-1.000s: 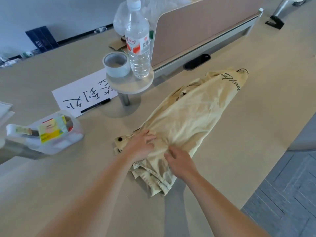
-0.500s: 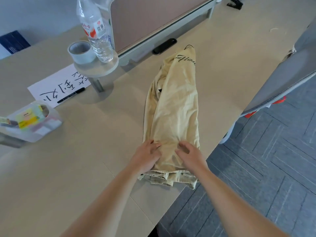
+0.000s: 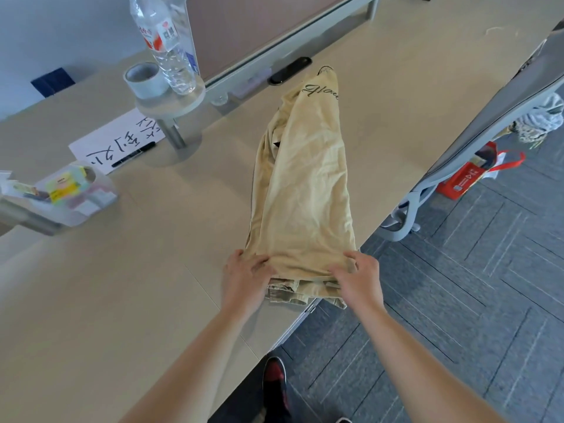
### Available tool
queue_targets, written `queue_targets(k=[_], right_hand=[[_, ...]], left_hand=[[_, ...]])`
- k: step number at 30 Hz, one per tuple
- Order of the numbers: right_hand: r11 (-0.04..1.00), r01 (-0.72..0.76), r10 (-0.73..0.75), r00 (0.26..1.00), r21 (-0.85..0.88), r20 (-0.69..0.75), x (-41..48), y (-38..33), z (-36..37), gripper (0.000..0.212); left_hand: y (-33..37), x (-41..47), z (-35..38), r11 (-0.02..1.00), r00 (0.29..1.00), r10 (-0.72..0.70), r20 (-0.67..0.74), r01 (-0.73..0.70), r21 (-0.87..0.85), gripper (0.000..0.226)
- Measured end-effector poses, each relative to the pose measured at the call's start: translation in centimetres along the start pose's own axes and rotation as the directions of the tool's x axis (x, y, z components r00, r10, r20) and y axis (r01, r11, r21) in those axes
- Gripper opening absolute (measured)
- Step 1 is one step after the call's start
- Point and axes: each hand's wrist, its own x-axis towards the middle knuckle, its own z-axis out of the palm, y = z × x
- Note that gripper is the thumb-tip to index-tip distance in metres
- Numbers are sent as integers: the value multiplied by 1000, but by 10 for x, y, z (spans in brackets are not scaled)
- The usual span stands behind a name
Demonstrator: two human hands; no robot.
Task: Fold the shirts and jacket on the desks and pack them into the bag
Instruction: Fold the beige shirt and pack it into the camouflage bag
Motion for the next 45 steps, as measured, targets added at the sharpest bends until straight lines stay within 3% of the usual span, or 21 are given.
queue_targets(k=[3, 5, 9, 11, 15, 21, 30, 36, 40, 43, 45], right_hand=[[993, -116, 115, 993, -30, -31, -1, -3, 2, 46], [992, -117, 117, 993, -53, -1, -1, -2, 3, 40], [994, -83, 86, 995, -65, 49, -4, 2, -2, 28], [995, -61, 66, 996, -81, 61, -9, 5, -6, 21], [998, -40, 43, 997, -50, 57, -20, 11, -15, 16], [999, -37, 37, 999, 11, 15, -45, 0, -38, 19], [997, 65, -62, 996, 39, -68, -83, -82, -79, 20], [987, 155, -146, 979, 51, -144, -34, -143, -92, 10], [983, 132, -118, 986, 125, -114, 22, -165, -71, 9], [987, 81, -67, 993, 141, -102, 66, -170, -53, 8], [986, 65, -50, 993, 155, -103, 93, -174, -44, 9]], left_hand=[[-7, 6, -2, 996, 998, -62, 20, 61, 70, 51], [-6, 5, -3, 996, 996, -88, 22, 87, 32, 53], [3, -5, -3, 990, 989, -118, 89, 124, -62, 77], [8, -11, 0, 987, 985, -141, 97, 147, -62, 73], [16, -28, 4, 966, 992, -114, 58, 124, -228, 59], [21, -62, -10, 952, 999, 10, 44, 4, -307, 87], [98, -86, -77, 925, 995, 61, -78, -86, -371, 33], [136, -22, -107, 798, 988, -108, -111, 20, -602, 13], [153, 36, -106, 716, 992, -125, -27, 71, -695, 19], [150, 81, -95, 720, 996, -87, 31, 84, -688, 18], [149, 109, -90, 745, 996, -78, 40, 85, -661, 32]])
